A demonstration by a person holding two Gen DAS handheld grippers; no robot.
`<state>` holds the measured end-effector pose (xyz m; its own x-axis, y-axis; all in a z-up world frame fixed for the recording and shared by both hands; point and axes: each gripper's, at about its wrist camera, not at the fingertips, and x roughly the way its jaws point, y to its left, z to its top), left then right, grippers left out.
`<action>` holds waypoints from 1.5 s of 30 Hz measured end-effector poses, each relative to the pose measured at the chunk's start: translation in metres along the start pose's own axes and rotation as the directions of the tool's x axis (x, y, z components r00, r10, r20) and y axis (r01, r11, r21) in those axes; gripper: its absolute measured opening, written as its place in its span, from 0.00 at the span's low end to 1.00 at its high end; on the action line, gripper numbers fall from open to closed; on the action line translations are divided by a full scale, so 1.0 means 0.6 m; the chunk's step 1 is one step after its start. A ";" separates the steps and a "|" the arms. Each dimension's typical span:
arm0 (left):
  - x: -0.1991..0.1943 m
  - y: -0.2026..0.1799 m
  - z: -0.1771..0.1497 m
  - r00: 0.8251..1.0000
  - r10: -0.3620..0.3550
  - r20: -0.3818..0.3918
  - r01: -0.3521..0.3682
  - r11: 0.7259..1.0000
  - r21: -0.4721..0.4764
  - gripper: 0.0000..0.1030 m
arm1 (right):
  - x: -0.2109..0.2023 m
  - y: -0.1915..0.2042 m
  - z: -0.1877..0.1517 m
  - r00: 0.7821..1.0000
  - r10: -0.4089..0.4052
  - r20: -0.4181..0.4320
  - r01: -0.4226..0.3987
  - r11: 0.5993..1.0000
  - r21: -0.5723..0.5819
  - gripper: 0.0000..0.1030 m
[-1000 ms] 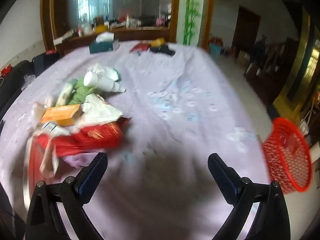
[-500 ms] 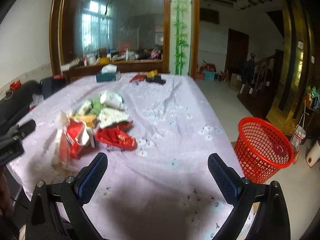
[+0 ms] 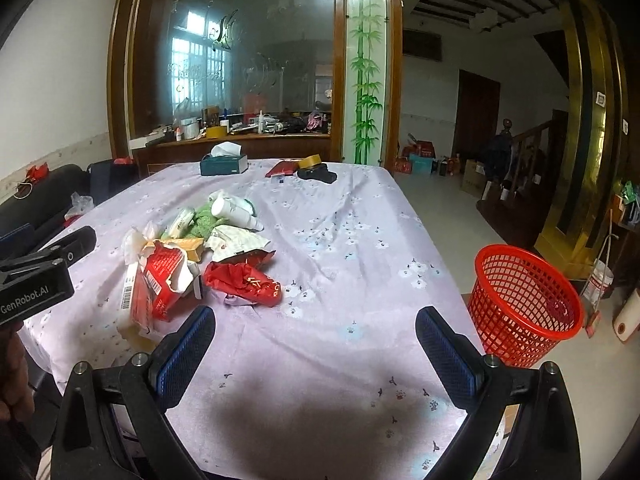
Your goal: Collect trash
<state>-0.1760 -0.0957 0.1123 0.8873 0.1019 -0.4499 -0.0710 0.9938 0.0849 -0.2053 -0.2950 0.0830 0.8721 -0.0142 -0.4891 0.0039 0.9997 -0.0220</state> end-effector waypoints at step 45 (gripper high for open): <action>0.004 -0.159 -0.012 0.984 -0.177 -0.002 0.176 0.977 0.123 1.00 | -0.009 -0.124 -0.037 0.987 -0.146 -0.060 0.153 0.977 0.151 0.99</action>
<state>-0.1704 -0.1899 0.0965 0.8848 -0.0751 -0.4599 0.1423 0.9833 0.1132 -0.2209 -0.3700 0.0677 0.8313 -0.1608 -0.5321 0.2115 0.9767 0.0352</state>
